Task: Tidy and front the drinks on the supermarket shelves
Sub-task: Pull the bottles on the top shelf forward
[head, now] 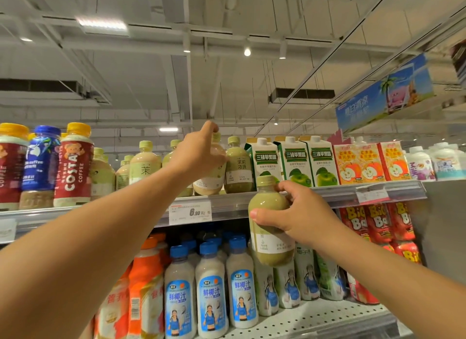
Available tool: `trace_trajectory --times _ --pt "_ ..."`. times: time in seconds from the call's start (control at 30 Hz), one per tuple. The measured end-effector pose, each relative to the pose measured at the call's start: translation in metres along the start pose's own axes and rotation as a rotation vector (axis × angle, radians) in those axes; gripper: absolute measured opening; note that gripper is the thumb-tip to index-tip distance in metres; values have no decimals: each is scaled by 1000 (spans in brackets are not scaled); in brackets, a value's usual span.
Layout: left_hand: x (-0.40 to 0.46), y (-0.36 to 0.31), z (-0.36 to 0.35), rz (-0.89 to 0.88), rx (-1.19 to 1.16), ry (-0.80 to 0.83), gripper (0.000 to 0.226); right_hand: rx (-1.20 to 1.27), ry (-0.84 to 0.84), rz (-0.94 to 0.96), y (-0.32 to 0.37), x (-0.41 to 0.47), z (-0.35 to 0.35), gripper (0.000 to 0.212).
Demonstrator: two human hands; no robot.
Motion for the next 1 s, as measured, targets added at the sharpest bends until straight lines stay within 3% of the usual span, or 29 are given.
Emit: trace_trajectory --times 0.17,0.27,0.67,1.0 --pt "-14 5 26 34 -253 -159 64 -28 -36 11 15 -3 -4 75" --pt "-20 18 53 48 -283 -189 63 -47 -62 44 30 6 -13 50" --pt "-49 136 114 133 -116 -164 65 -212 -145 121 91 86 -71 59" --pt "-34 168 103 180 42 -130 66 -375 -217 51 93 120 -99 74"
Point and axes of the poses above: each hand's wrist, its own x-axis towards the middle knuckle, its own z-axis out of the back of the hand, y = z × x, the point moved 1 cm from there along x, towards the middle knuckle, and after that the axes turned 11 degrees about x, right-handed, at the moved point
